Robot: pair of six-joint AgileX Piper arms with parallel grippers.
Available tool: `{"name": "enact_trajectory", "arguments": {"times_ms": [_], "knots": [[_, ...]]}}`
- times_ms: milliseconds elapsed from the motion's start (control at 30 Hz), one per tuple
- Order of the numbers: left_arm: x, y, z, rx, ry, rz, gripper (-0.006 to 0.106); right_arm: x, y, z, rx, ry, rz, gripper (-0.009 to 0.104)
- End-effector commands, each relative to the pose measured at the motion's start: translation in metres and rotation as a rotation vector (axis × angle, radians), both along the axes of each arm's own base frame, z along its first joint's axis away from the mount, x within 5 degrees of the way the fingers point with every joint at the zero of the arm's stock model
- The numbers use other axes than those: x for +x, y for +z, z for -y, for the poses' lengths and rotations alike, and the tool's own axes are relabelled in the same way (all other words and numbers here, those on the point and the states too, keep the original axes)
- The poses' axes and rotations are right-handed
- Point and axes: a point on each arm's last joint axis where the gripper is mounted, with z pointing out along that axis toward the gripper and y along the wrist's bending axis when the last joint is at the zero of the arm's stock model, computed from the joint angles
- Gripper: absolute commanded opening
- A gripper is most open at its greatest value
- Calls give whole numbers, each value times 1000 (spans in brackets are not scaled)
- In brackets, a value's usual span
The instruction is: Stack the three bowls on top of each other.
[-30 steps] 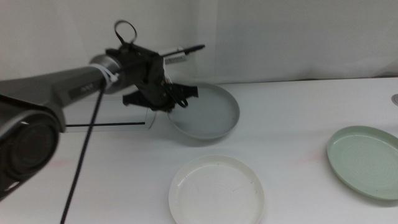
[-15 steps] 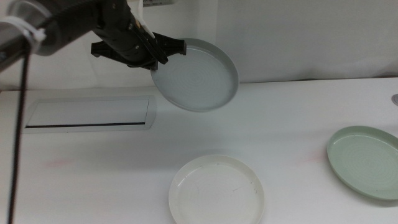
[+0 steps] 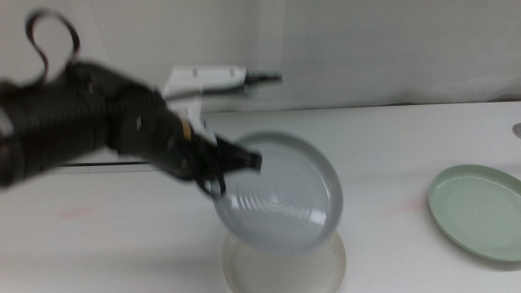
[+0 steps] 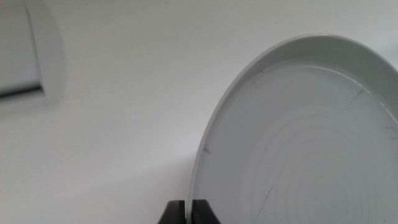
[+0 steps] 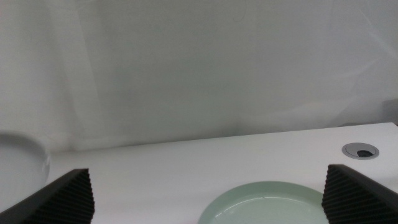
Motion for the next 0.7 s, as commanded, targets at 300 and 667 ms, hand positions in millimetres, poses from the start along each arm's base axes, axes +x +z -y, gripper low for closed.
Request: {"name": "enact_trajectory", "arguments": {"times_ms": [300,667], "knots": [[-36,-47,12,-68,-23,-5,-3,-1,-11,1,-13,-7,2,103],[-33,-78,12,3,-23,-65,-3,-1,-11,1,-13,-7,2,103]]}}
